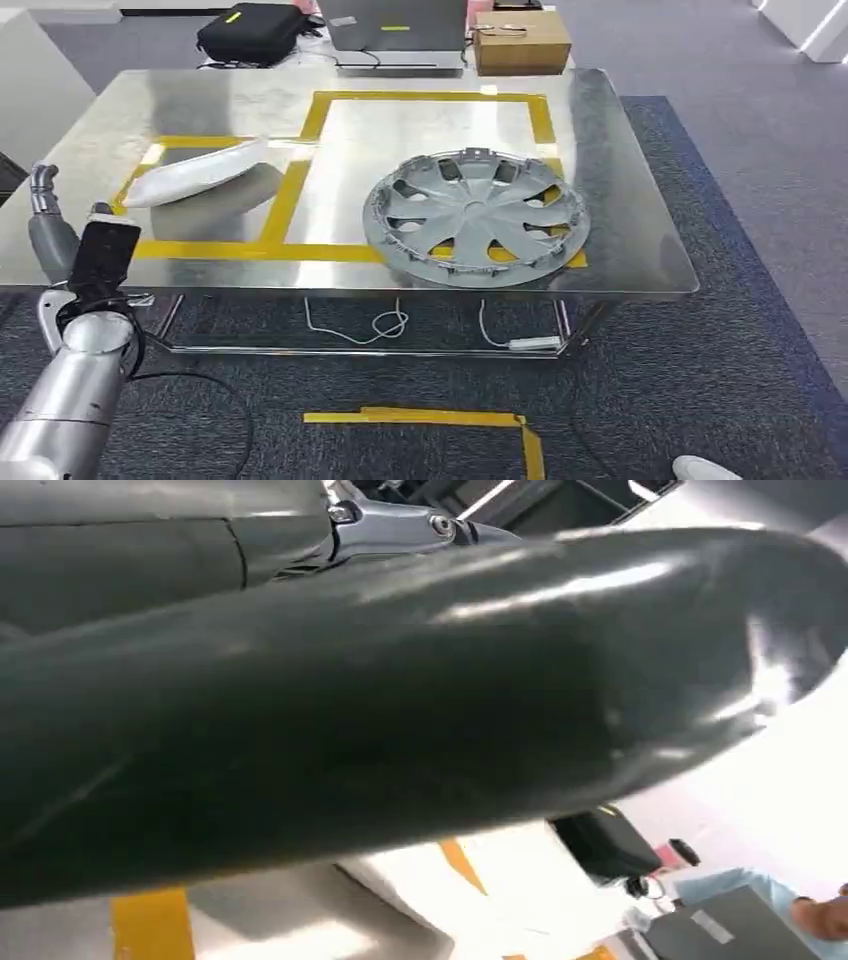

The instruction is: Take the parts from the cabinet and place them on the table.

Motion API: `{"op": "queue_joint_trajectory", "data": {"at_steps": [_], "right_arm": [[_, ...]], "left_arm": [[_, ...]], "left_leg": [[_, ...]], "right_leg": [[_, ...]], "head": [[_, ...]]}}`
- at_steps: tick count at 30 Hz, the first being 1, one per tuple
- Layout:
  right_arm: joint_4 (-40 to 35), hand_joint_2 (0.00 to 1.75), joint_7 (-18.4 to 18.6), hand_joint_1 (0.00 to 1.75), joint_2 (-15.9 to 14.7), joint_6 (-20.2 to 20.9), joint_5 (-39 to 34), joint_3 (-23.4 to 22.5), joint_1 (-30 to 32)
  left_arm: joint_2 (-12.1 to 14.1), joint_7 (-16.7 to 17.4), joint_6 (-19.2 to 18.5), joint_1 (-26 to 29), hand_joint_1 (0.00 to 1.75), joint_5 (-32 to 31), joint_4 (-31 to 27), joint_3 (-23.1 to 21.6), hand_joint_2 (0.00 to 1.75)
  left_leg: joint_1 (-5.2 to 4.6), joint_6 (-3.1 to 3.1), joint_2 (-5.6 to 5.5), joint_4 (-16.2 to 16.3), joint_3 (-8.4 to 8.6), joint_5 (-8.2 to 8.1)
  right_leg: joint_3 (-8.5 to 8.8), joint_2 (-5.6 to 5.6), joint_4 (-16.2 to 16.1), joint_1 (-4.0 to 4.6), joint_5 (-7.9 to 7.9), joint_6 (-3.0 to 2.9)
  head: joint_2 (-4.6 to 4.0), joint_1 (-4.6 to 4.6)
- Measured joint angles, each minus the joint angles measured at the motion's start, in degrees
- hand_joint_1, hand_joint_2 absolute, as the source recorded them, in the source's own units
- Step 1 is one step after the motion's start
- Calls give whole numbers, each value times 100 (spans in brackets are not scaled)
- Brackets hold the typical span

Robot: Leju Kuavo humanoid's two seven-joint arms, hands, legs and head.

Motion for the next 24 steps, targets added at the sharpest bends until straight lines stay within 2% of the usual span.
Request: {"op": "queue_joint_trajectory", "data": {"at_steps": [1,2,3,4,6,7,8,9,10,12,13,14,16,17,18,19,20,21,22,23,24], "right_arm": [[0,0,2,0,2,0,0,-2,5],[0,0,7,0,0,0,0,-6,17],[0,0,7,0,0,-2,0,-11,20],[0,0,7,0,2,-2,-2,-13,22],[0,0,4,0,2,-2,-4,-17,18],[0,0,4,0,2,-2,-4,-20,20],[0,0,4,0,2,-2,-4,-20,21],[2,0,7,0,2,-2,-4,-22,25],[2,0,4,0,2,-2,-4,-24,25],[2,0,4,0,2,-2,-4,-26,14],[2,0,4,0,0,-2,-4,-26,-3],[2,0,0,0,2,-4,-4,-26,-10],[2,0,4,0,0,-4,-4,-28,16],[2,0,4,0,2,-9,-4,-31,20],[2,0,4,0,7,-9,-11,-33,12],[2,0,4,0,7,-9,-9,-33,1],[2,0,7,0,7,-9,-11,-33,-5],[2,0,7,0,7,-7,-9,-33,-1],[2,0,7,0,7,-7,-9,-33,2],[2,0,7,0,7,-9,-7,-33,2],[2,0,7,0,7,-9,-7,-33,3]], "left_arm": [[-4,0,-2,14,0,0,-43,-22,0],[-15,0,-2,34,0,-7,-87,-43,0],[-37,-2,-2,33,0,-11,-129,-74,0],[-46,-2,-4,34,0,-15,-168,-98,0],[-68,-2,-7,50,0,-18,-221,-125,0],[-76,-2,-7,60,0,-17,-234,-131,0],[-79,-2,-13,76,0,-18,-234,-133,0],[-83,-2,-24,94,0,-17,-238,-138,0],[-87,-2,-26,107,0,-18,-255,-146,0],[-90,-2,-26,117,0,-18,-295,-160,0],[-90,-2,-26,119,0,-17,-319,-162,0],[-90,-2,-26,110,0,-17,-332,-164,0],[-92,-2,-24,118,0,-20,-336,-170,0],[-96,-2,-24,129,0,-20,-345,-175,0],[-90,-2,-24,132,0,-20,-347,-175,0],[-83,-2,-24,125,0,-20,-350,-177,0],[-81,-2,-24,124,0,-22,-358,-175,0],[-85,-2,-24,131,0,-22,-363,-177,0],[-87,-2,-24,141,0,-22,-360,-179,0],[-87,-2,-26,151,0,-20,-360,-181,0],[-87,-2,-26,153,0,-20,-360,-181,0]], "left_leg": [[-11,30,-1,13,-21,19],[14,93,6,-36,-44,89],[42,133,38,-59,-74,142],[42,190,36,-57,-127,181],[35,207,39,-44,-255,270],[28,210,42,-30,-325,314],[26,207,44,-16,-389,351],[25,202,45,3,-449,384],[25,191,44,21,-503,410],[25,156,37,53,-562,454],[5,120,37,64,-603,480],[-4,87,40,76,-629,529],[10,35,40,70,-651,613],[4,-1,33,70,-666,648],[24,-19,24,108,-711,558],[23,-56,16,274,-781,300],[38,-88,14,655,-888,-35],[47,-117,14,1134,-1016,-346],[52,-138,14,1590,-1123,-571],[55,-152,14,1853,-1149,-626],[59,-157,14,1866,-1074,-534]], "right_leg": [[-7,-2,-17,-13,44,42],[-27,2,-23,5,66,89],[-94,12,40,-11,-90,107],[-208,10,274,-10,-356,123],[-515,12,1199,-21,-916,156],[-648,11,1635,-22,-1092,172],[-669,11,1834,-23,-1108,179],[-541,11,1732,-26,-983,178],[-279,11,1370,-26,-781,168],[424,13,283,-25,-454,116],[634,25,-83,-12,-569,93],[686,33,-128,-2,-521,82],[617,34,-99,16,-480,31],[585,28,-113,10,-433,-23],[544,0,-150,-37,-366,-80],[497,0,-148,-28,-320,-133],[434,-4,-144,-27,-267,-166],[367,-5,-143,-23,-216,-173],[292,-8,-136,-21,-161,-173],[214,-8,-122,-21,-113,-167],[131,-8,-102,-21,-70,-158]], "head": [[0,2],[0,2],[0,-7],[0,26],[0,33],[0,37],[0,35],[0,35],[0,37],[0,39],[0,37],[0,17],[0,26],[0,31],[0,35],[0,9],[0,-13],[0,-9],[0,-7],[0,-9],[0,-13]]}}
